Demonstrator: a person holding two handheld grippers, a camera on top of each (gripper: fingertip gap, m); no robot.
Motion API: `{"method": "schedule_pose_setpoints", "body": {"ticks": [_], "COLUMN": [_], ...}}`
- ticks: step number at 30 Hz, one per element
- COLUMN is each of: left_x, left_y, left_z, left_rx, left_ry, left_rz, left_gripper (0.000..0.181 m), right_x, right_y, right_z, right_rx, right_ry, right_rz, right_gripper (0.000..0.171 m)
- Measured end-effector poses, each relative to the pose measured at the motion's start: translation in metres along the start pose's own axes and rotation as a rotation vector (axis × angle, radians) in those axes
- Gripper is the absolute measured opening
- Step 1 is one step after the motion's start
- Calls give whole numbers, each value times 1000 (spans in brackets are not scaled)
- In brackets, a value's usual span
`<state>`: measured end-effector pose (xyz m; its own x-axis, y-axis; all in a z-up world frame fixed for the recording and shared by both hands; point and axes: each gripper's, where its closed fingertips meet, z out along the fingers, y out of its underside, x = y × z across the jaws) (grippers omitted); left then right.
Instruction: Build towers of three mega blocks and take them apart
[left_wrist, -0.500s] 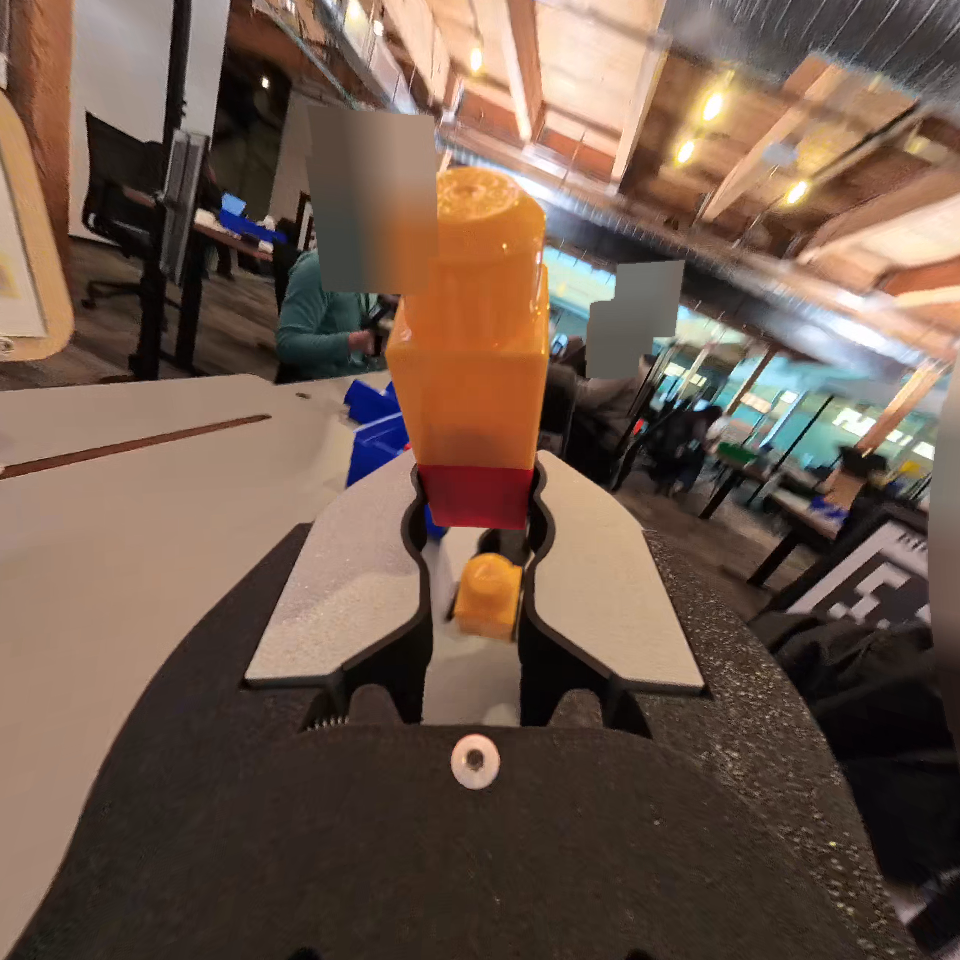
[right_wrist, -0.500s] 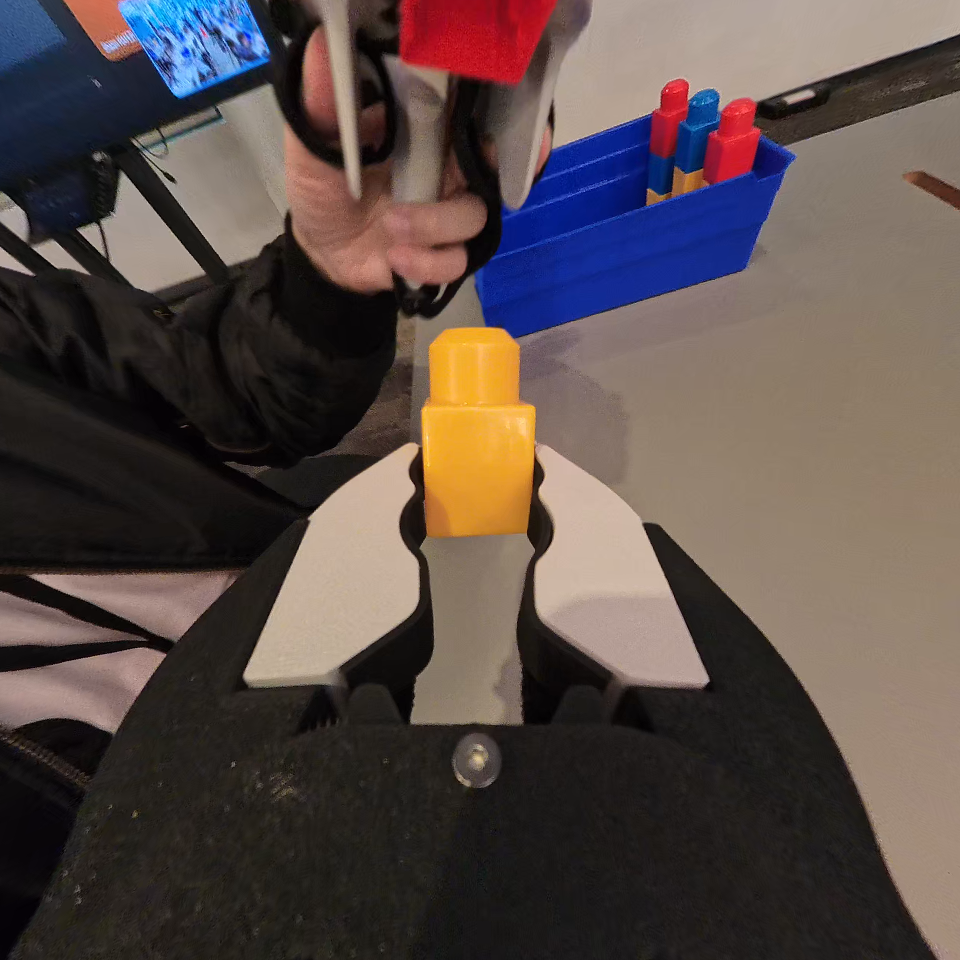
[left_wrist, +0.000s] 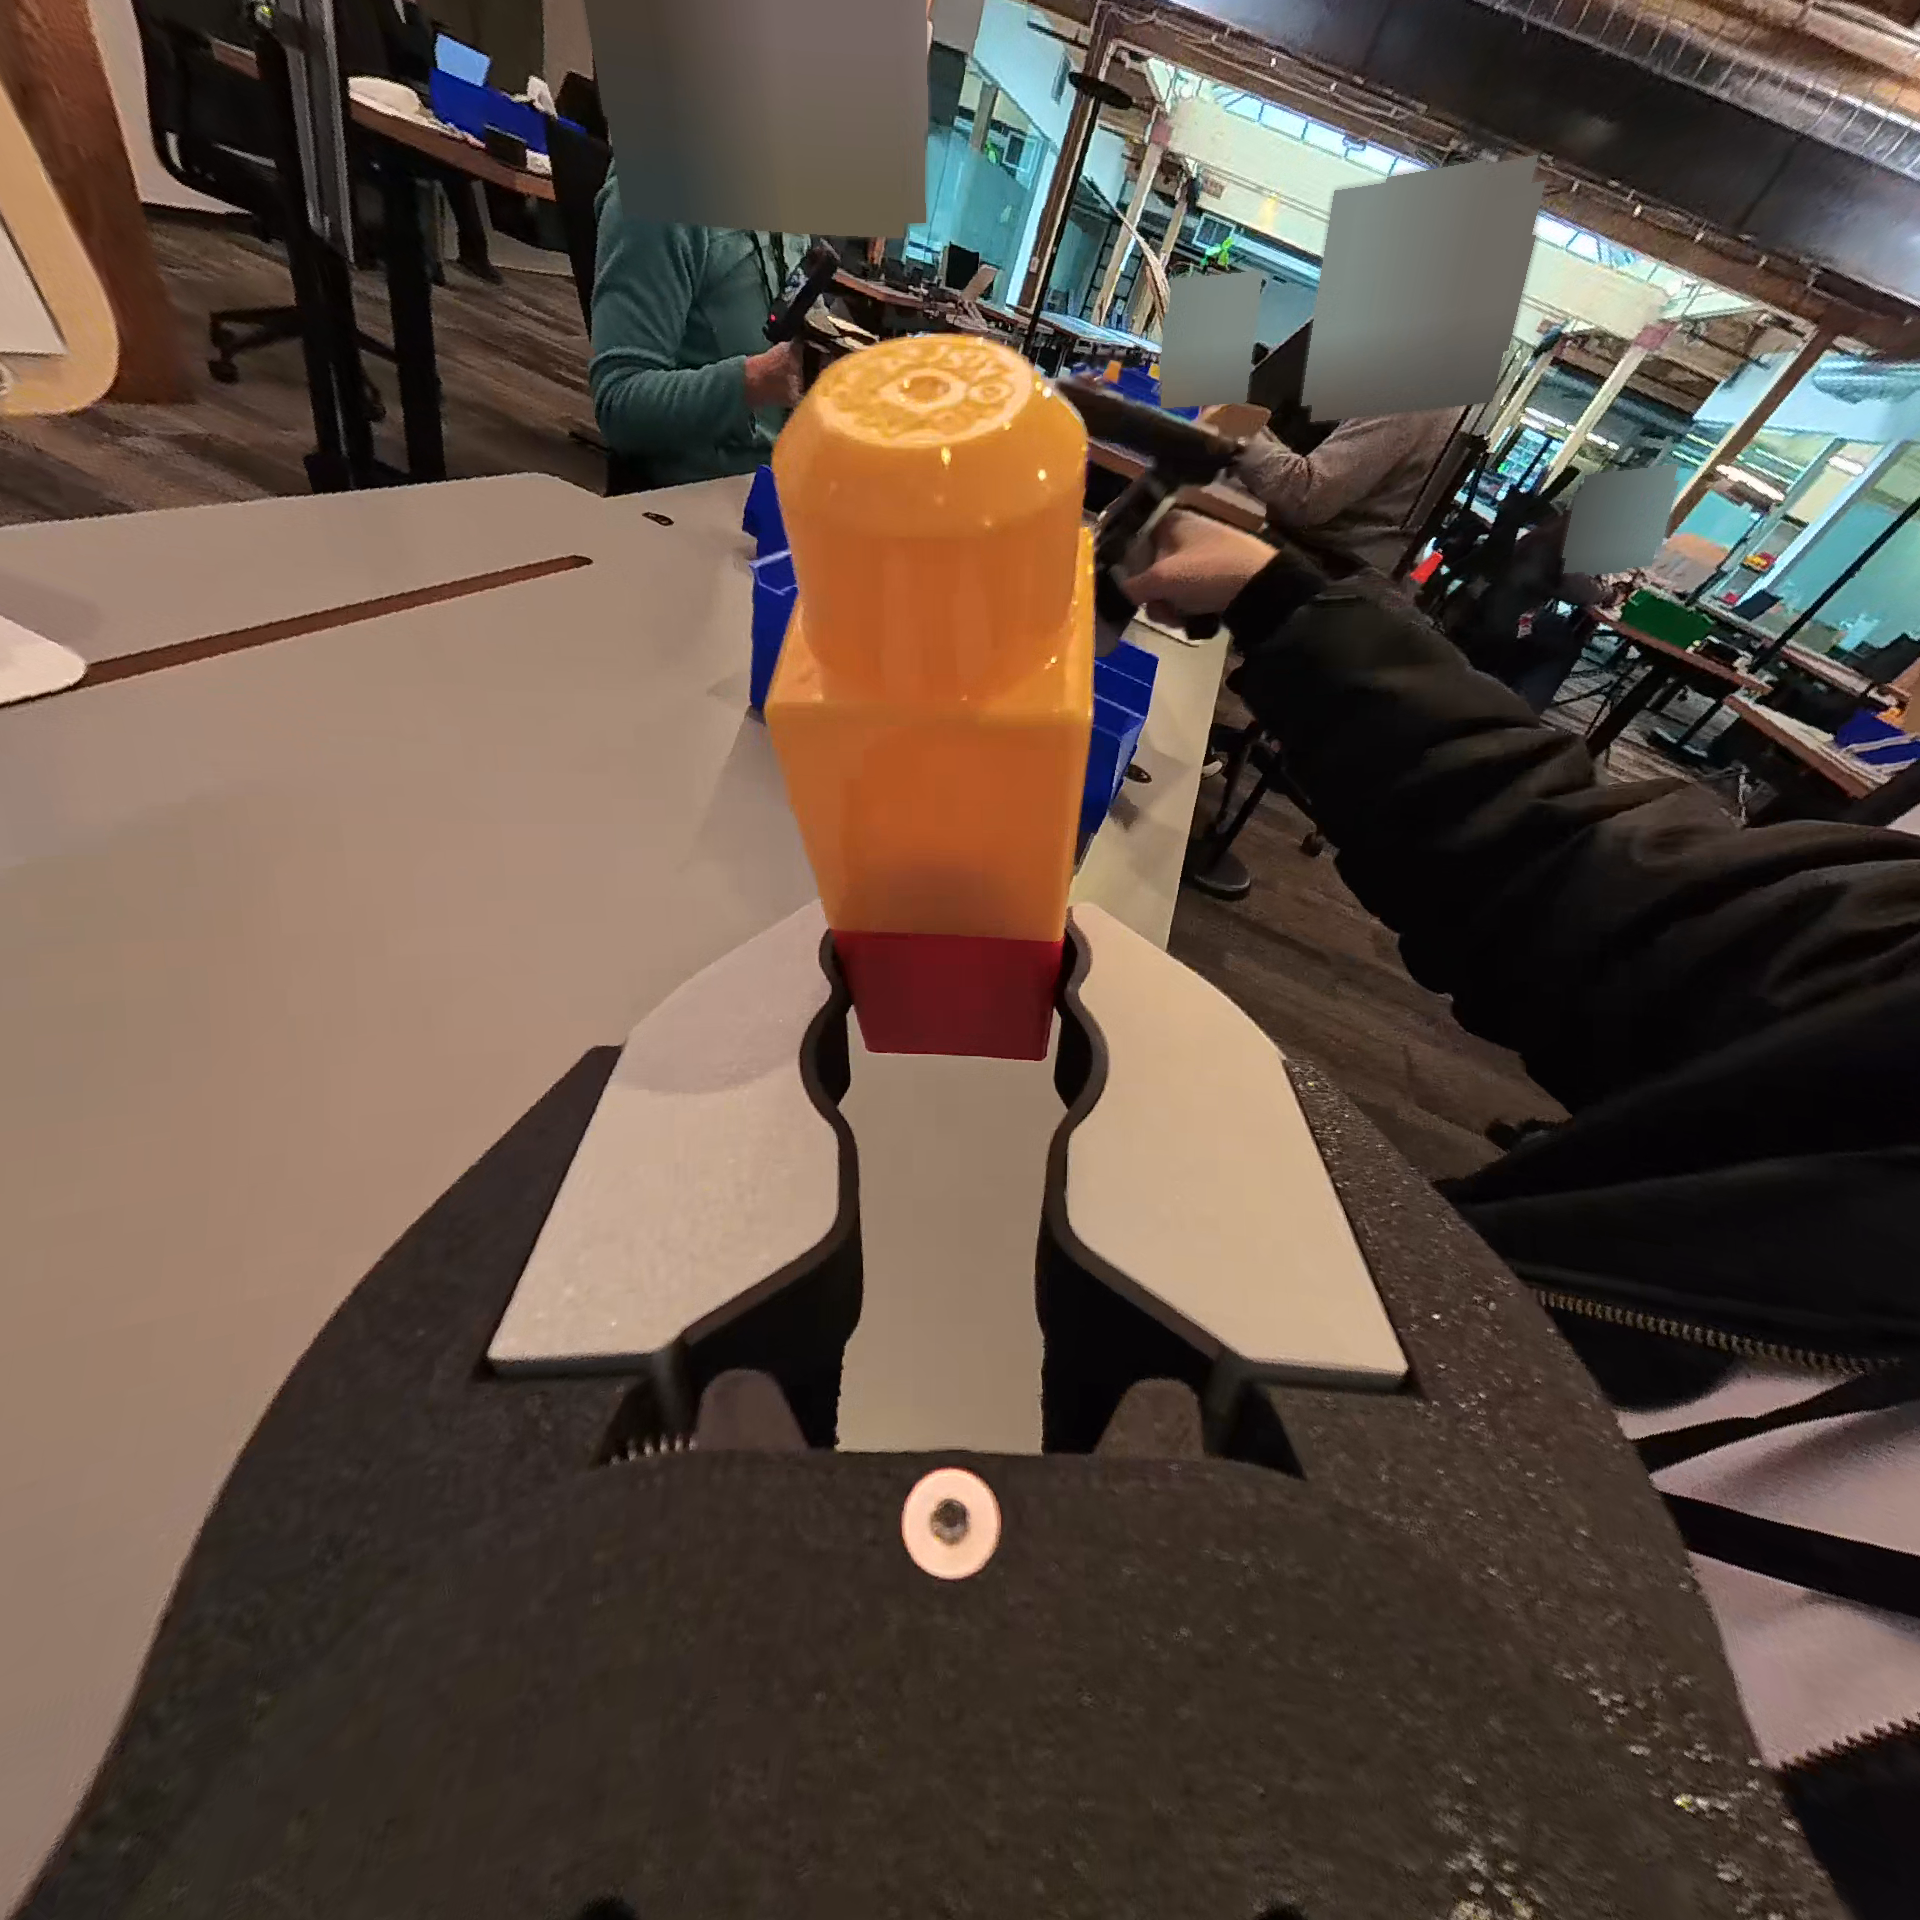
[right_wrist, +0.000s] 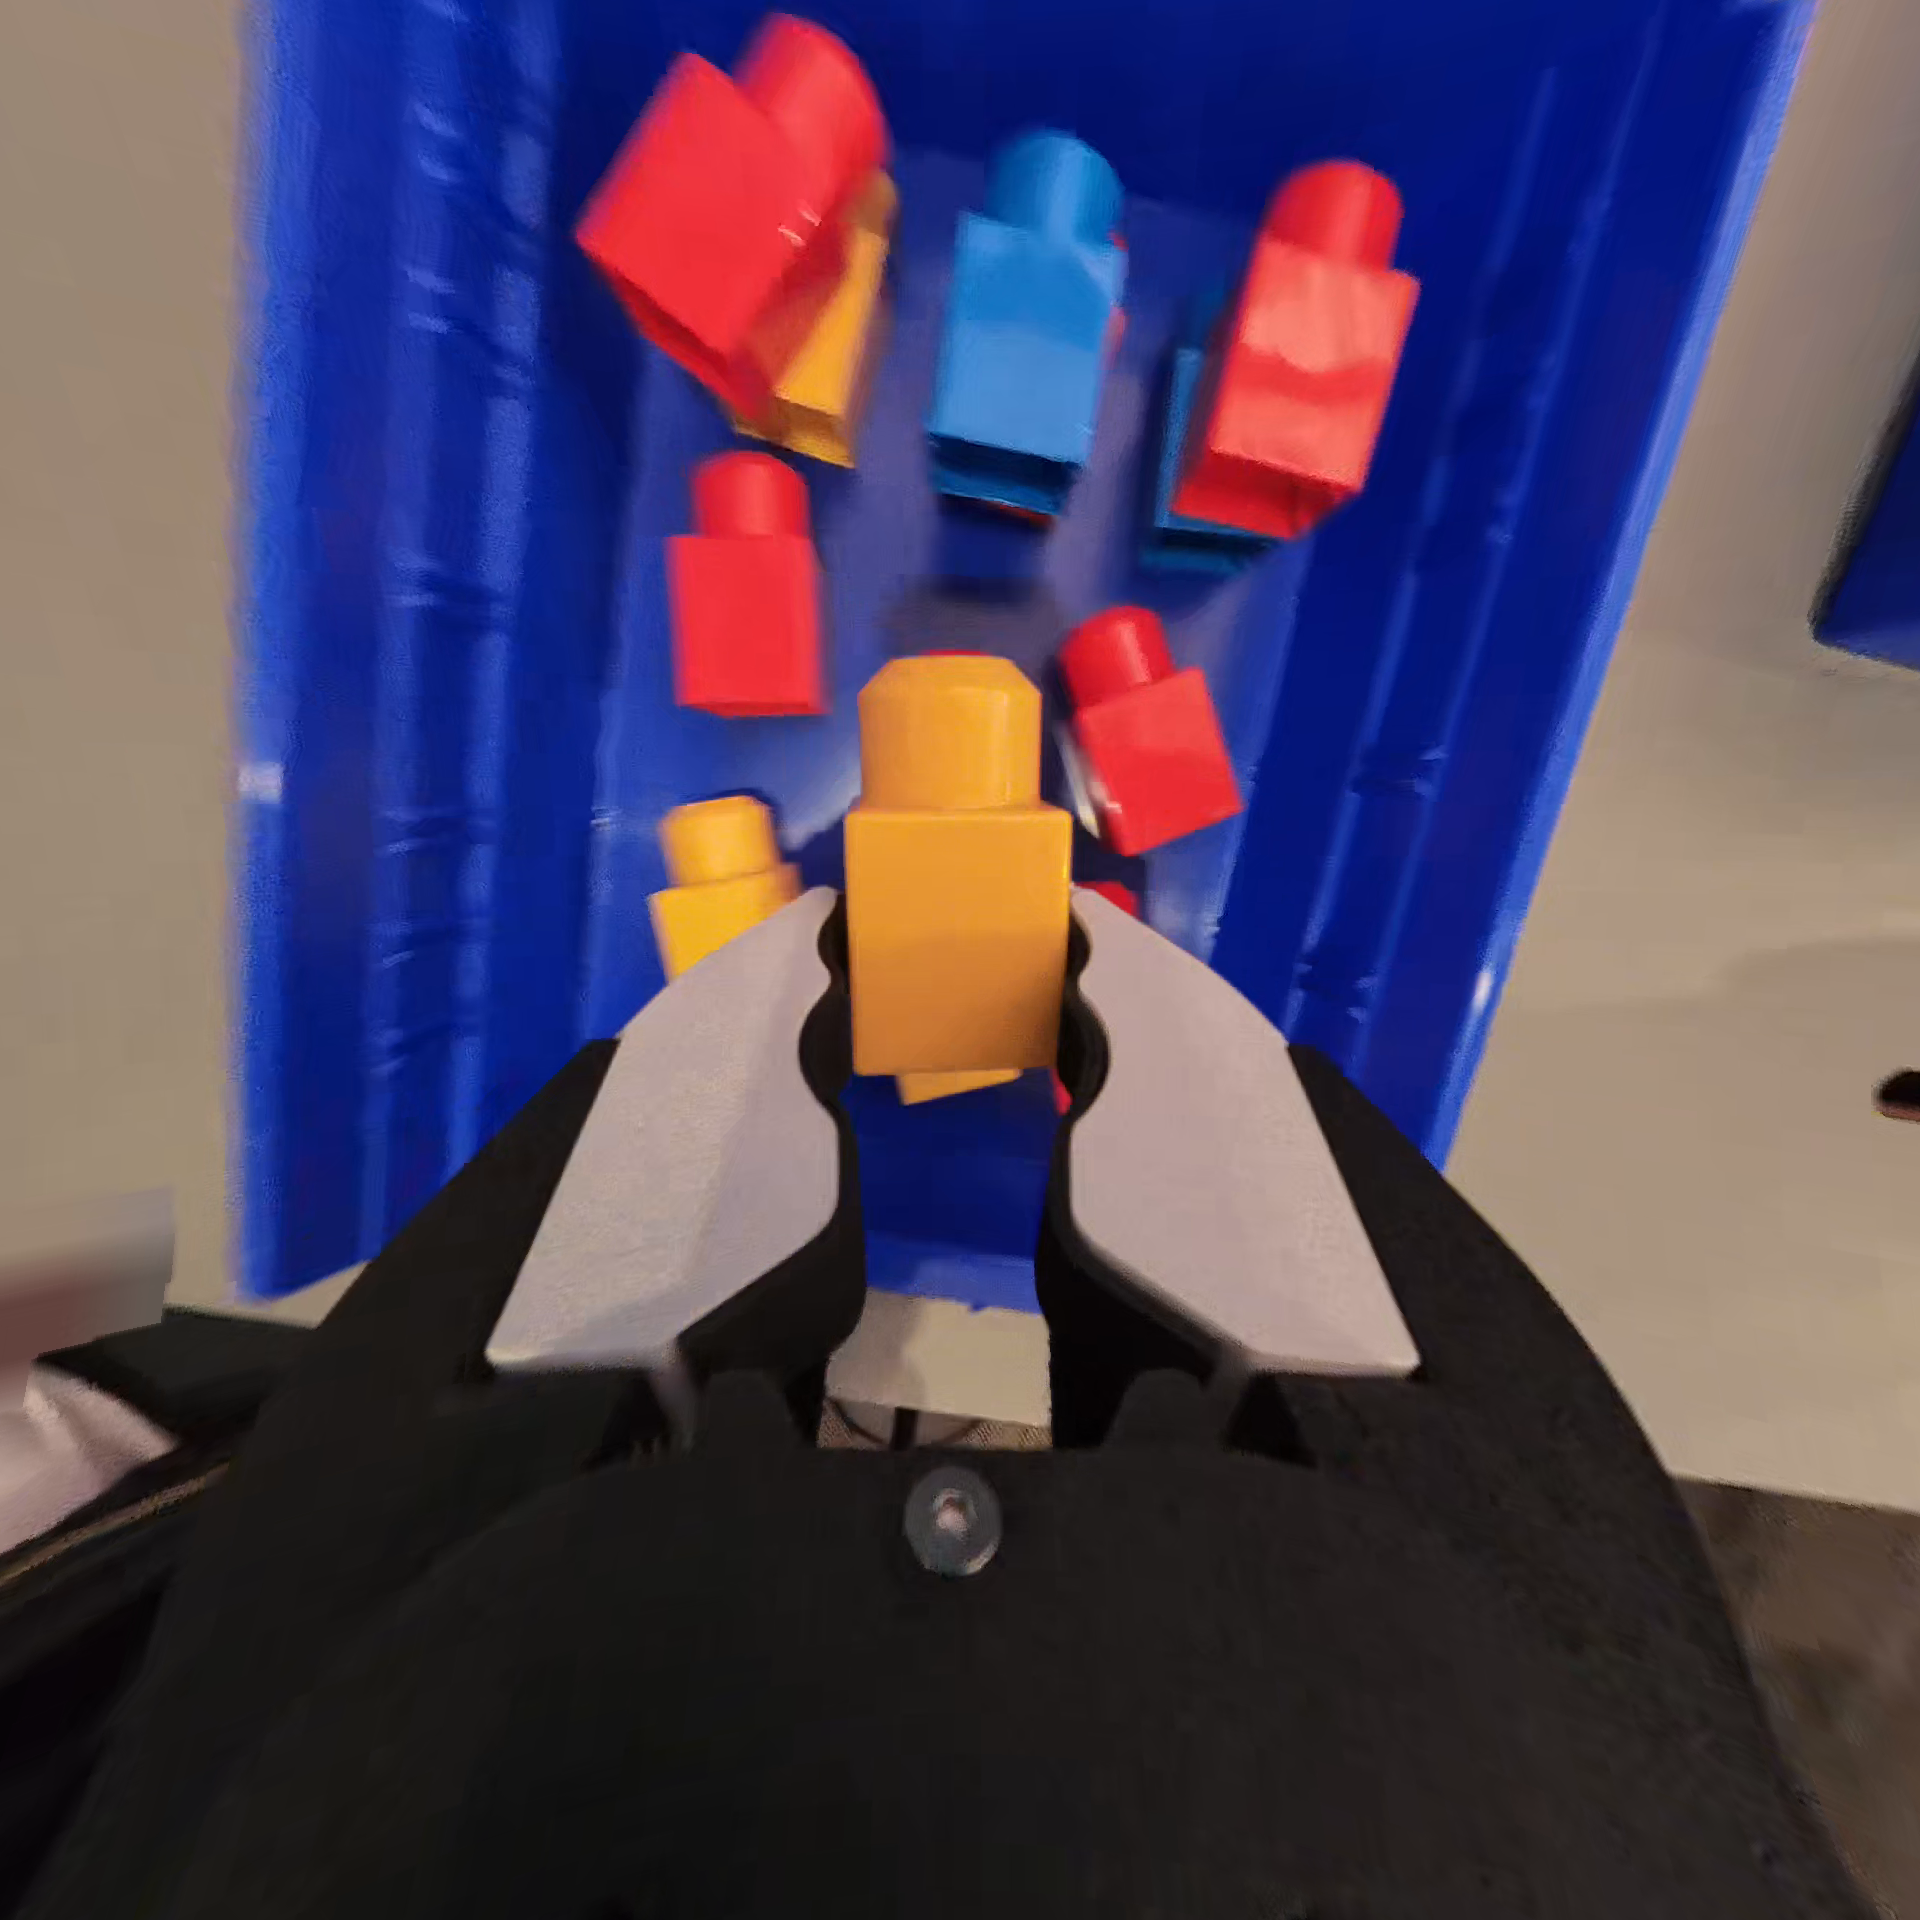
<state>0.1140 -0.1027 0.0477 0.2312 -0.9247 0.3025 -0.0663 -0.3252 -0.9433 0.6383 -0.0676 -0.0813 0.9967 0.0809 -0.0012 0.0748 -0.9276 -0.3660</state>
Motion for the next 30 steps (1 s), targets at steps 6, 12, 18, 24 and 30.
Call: {"method": "schedule_pose_setpoints", "body": {"ticks": [6, 12, 18, 24, 30], "left_x": [18, 18, 13, 9, 30], "left_y": [4, 16, 20, 18, 38], "left_z": [16, 9, -1, 12, 65], "left_rx": [-64, -111, -82, -109, -258], "left_ry": [9, -20, -19, 29, 199], "left_rz": [48, 114, 57, 9, -60], "left_gripper": [36, 36, 36, 36, 36], "right_x": [19, 37, 30, -105, -384], "right_y": [-5, -6, -13, -72, -45], "right_z": [43, 55, 35, -81, -153], "right_rx": [-128, -168, -49, 521, 765], "right_ry": [-19, 38, -23, -189, -992], "right_rz": [54, 38, 7, -255, -676], "right_gripper": [37, 37, 52, 50, 46]}}
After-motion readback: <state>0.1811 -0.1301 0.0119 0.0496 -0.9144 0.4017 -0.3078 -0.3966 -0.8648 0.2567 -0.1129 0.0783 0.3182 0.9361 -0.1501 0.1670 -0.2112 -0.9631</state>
